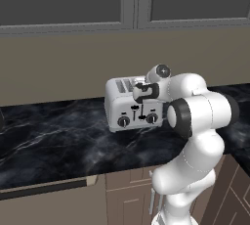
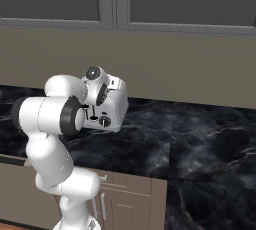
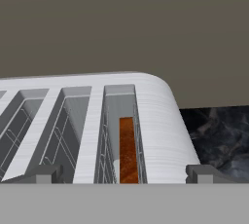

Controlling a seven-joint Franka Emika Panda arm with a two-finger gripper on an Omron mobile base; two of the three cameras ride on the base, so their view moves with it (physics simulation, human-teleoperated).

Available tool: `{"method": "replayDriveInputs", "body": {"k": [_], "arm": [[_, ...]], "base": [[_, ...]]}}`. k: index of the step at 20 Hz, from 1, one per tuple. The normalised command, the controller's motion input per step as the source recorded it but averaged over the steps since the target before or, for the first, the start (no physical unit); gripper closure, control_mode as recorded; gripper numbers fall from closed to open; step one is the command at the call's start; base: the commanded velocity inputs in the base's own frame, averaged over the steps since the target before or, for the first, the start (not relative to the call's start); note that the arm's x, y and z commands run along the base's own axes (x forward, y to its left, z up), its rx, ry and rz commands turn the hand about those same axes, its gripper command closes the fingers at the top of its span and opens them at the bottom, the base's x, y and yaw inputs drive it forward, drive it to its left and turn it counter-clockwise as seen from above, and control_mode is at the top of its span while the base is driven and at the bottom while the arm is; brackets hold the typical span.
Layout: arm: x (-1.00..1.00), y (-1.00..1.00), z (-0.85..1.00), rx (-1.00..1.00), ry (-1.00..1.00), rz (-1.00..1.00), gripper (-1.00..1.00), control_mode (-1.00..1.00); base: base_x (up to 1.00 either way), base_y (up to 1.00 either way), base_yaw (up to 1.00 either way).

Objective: Start the toaster. Once the lever pops up, take the bread to the plate on the dining counter.

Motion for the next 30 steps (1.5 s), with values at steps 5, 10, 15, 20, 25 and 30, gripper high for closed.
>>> {"method": "replayDriveInputs", "body": {"k": [5,10,15,20,25,30], "arm": [[0.00,0.00,0.00,0.00,0.00,0.00,-1.00,-1.00],[0.00,0.00,0.00,0.00,0.00,0.00,-1.00,-1.00],[0.00,0.00,0.00,0.00,0.00,0.00,-1.00,-1.00],[0.00,0.00,0.00,0.00,0.00,0.00,-1.00,-1.00],[0.00,0.00,0.00,0.00,0.00,0.00,-1.00,-1.00],[0.00,0.00,0.00,0.00,0.00,0.00,-1.00,-1.00]], "base": [[0.00,0.00,0.00],[0.00,0.00,0.00],[0.00,0.00,0.00],[0.00,0.00,0.00],[0.00,0.00,0.00],[0.00,0.00,0.00]]}}
